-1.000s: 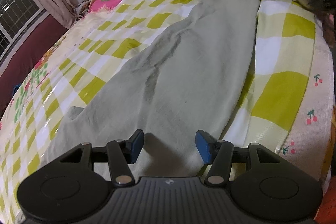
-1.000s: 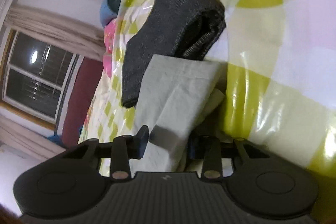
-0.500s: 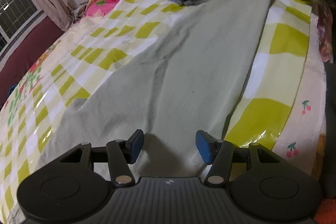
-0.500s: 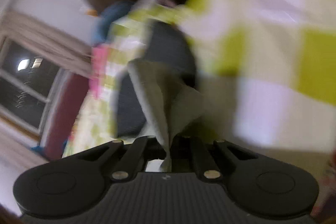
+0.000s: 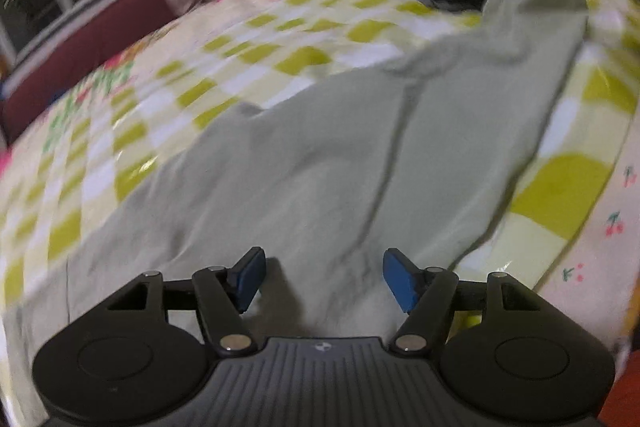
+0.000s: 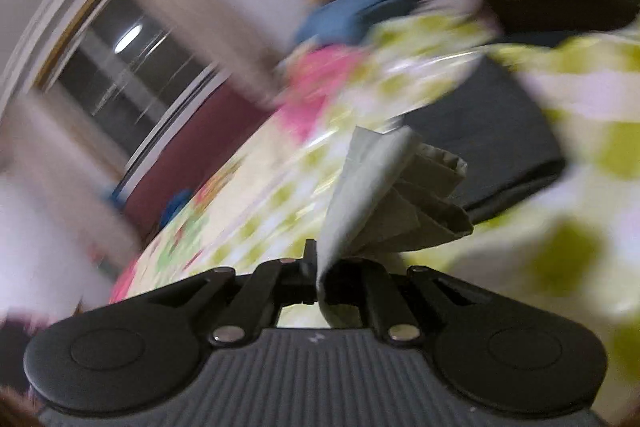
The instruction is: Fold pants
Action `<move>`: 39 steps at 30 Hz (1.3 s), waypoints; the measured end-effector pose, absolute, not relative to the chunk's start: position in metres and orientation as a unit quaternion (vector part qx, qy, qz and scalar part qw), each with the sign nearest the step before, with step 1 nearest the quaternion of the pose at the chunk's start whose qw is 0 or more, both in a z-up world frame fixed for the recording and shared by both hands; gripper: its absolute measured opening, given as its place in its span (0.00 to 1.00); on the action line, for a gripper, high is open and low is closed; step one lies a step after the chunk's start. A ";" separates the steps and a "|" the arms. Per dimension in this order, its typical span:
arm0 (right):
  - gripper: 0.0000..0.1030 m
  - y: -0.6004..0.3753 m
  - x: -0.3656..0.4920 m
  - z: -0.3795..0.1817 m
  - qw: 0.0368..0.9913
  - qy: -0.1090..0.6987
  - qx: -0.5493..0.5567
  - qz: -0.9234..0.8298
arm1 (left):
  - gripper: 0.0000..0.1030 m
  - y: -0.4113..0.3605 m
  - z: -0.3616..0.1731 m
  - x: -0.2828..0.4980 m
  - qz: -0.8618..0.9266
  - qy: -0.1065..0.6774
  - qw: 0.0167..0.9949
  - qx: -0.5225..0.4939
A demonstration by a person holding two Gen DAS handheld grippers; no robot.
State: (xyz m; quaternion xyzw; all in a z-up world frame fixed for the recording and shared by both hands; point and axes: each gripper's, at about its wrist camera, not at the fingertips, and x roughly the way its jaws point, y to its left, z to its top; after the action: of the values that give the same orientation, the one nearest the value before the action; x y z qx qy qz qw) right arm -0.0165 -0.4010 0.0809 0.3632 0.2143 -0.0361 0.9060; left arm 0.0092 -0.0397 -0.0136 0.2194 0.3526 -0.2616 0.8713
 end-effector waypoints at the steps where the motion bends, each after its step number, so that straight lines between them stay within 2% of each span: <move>1: 0.04 -0.378 -0.005 0.085 0.911 0.224 0.345 -0.013 | 0.77 -0.032 -0.008 0.006 -0.258 0.346 0.877 0.211; 7: 0.04 -0.196 0.059 0.086 0.918 0.303 0.205 0.153 | 0.77 0.019 0.007 -0.009 -0.210 0.325 0.902 0.192; 11: 0.04 -0.075 0.067 0.060 0.916 0.329 0.037 0.225 | 0.77 0.057 0.017 -0.006 -0.174 0.337 0.916 0.130; 16: 0.04 -0.009 0.050 0.025 0.898 0.349 -0.061 0.262 | 0.77 0.091 0.019 -0.011 -0.139 0.344 0.921 0.119; 23: 0.05 0.011 0.052 0.015 0.889 0.365 -0.107 0.253 | 0.77 0.124 0.017 -0.017 -0.126 0.350 0.926 0.069; 29: 0.14 0.027 0.063 0.007 0.878 0.386 -0.124 0.256 | 0.77 0.141 0.016 -0.016 -0.131 0.347 0.928 0.043; 31: 0.15 0.033 0.064 0.006 0.881 0.382 -0.123 0.250 | 0.77 0.142 0.016 -0.017 -0.127 0.344 0.929 0.047; 34: 0.05 0.036 0.070 0.012 0.884 0.383 -0.095 0.251 | 0.77 0.148 0.016 -0.020 -0.116 0.336 0.933 0.053; 39: 0.04 0.044 0.068 0.049 0.912 0.319 -0.050 0.252 | 0.77 0.163 0.017 -0.025 -0.100 0.332 0.937 0.045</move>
State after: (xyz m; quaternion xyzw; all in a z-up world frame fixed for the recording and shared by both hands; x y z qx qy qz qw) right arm 0.0677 0.0437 0.0487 -0.0496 0.3186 0.2525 0.9123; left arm -0.0252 0.1630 0.0170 0.0455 0.3324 -0.0999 0.9367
